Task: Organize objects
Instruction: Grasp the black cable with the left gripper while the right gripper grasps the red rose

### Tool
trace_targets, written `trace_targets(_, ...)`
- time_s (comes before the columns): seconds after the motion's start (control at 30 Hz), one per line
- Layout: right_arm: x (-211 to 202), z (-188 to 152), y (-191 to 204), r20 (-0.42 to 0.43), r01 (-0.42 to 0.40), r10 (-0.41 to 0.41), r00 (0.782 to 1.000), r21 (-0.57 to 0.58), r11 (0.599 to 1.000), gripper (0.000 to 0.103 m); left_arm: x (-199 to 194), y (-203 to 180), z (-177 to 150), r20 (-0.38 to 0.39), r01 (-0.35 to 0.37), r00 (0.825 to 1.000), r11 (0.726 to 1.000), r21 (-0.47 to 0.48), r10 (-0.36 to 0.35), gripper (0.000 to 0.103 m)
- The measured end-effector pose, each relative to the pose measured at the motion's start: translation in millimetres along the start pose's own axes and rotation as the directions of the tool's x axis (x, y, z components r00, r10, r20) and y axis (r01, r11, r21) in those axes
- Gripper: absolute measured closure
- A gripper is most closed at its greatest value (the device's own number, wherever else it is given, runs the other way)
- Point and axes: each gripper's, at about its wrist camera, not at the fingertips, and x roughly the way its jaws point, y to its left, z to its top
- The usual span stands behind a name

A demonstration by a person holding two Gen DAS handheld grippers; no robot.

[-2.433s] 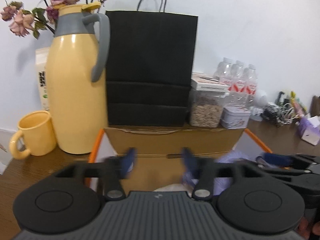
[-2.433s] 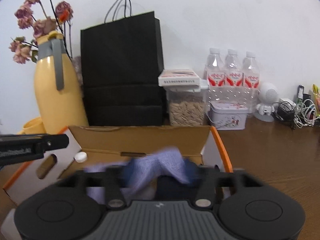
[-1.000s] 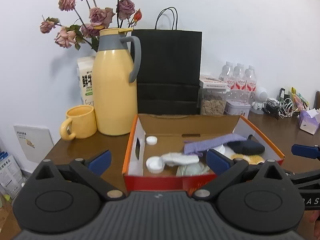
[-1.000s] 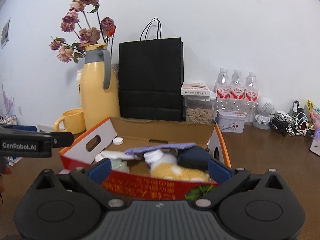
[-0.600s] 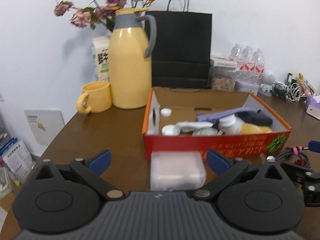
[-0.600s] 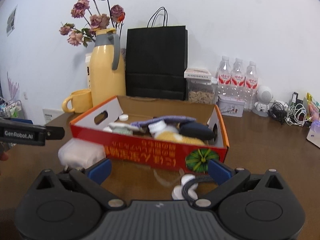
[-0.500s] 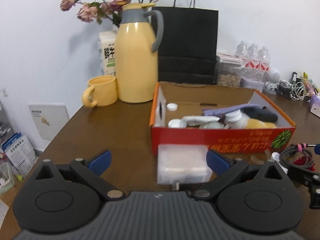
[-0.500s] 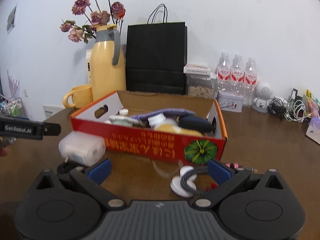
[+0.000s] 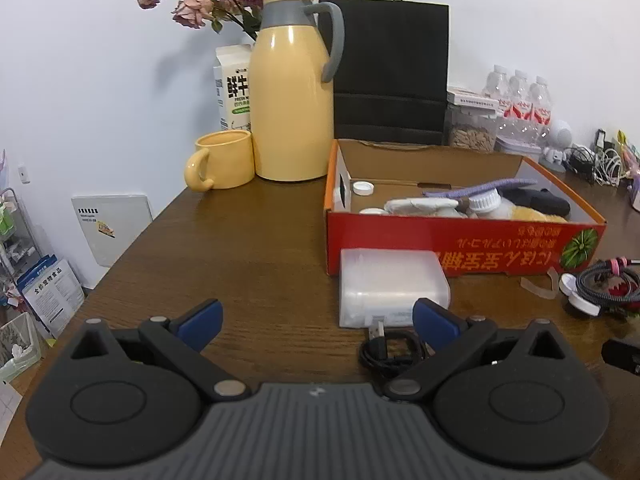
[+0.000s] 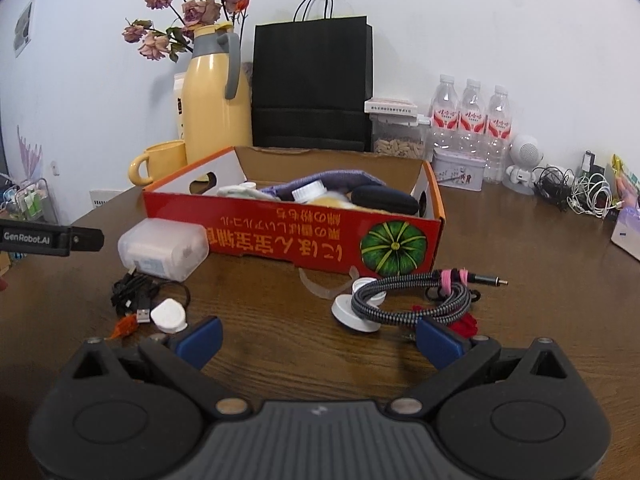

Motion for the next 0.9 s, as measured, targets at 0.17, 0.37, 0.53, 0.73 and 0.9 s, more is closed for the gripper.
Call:
trace_targets(0.17,5.3,0.3,-4.5,-0.002,0.011,-0.011,1.0,0.009,1.0,0.0,3.9,-3.9,-2.4,-0.016,0.014,1.0,1.0,0.022,-0.013,0.0)
trace_targets(0.37,6.8,5.0,-12.9,0.017,0.046,-0.046,0.999,0.014,0.999,0.0,9.0,-4.4,-4.0,-0.032,0.023,0.999,1.0,0.021,-0.022,0.0)
trace_targets(0.53,15.5,16.8,-23.4,0.009,0.1,-0.1,0.995,-0.021,0.995,0.0,10.9,-3.4,-3.9,-0.041,0.019,0.999,1.0,0.018,-0.018,0.0)
trace_targets(0.73,27.7,27.3,-32.4,-0.02,0.127,-0.128,0.992,-0.041,0.991,0.0,9.5,0.6,-5.3,-0.043,0.021,0.999,1.0,0.01,-0.021,0.0)
trace_targets(0.9,27.3,24.8,-25.9,-0.014,0.103,-0.104,0.995,-0.03,0.994,0.0,11.7,0.6,-6.6,-0.054,0.029,0.998,0.999,0.016,-0.028,0.0)
